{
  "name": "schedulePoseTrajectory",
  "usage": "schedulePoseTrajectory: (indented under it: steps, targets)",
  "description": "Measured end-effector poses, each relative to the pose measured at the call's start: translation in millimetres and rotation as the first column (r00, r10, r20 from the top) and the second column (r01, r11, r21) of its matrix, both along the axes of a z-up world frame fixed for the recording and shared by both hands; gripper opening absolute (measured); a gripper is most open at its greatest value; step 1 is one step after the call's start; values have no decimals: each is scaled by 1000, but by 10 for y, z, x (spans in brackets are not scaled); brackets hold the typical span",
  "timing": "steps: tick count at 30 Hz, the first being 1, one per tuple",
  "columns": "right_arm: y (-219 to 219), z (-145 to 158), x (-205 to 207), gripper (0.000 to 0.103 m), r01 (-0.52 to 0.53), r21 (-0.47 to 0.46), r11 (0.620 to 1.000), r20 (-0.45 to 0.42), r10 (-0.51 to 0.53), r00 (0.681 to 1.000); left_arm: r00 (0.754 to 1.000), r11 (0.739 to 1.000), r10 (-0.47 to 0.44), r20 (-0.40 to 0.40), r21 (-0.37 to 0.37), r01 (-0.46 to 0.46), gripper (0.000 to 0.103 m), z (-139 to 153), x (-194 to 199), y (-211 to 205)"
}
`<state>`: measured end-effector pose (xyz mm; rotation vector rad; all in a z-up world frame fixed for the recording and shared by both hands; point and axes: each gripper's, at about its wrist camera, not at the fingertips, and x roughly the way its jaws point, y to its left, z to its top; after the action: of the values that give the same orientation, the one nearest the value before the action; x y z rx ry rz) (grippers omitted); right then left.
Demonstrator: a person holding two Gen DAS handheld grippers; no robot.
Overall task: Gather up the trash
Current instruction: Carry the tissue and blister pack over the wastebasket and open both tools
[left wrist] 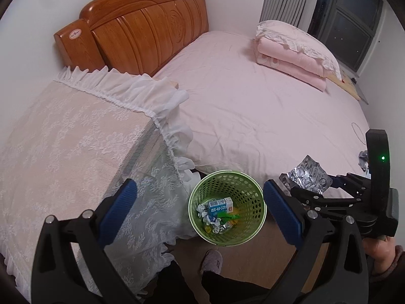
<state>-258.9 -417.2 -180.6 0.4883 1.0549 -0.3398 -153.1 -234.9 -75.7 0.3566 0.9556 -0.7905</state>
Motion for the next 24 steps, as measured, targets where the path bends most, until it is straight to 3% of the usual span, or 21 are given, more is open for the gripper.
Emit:
schedulePoseTrajectory:
  steps: [12, 13, 16, 17, 24]
  targets:
    - [166, -107, 176, 72, -54, 4, 999, -24, 54, 998, 999, 999, 33, -3, -2, -33, 95, 7, -22, 127]
    - [184, -135, 203, 74, -60, 6, 998, -30, 60, 998, 999, 999, 35, -4, -1, -35, 95, 2, -23, 128]
    - [219, -197, 268, 95, -59, -8, 998, -58, 58, 997, 999, 999, 40, -6, 3, -40, 95, -11, -27, 136]
    - [238, -223, 294, 98, -64, -12, 998, -77, 63, 995, 999, 999, 42, -6, 4, -42, 95, -13, -26, 138]
    - [181, -332, 284, 99, -62, 17, 998, -118, 63, 991, 999, 999, 47, -15, 6, -47, 95, -30, -8, 104]
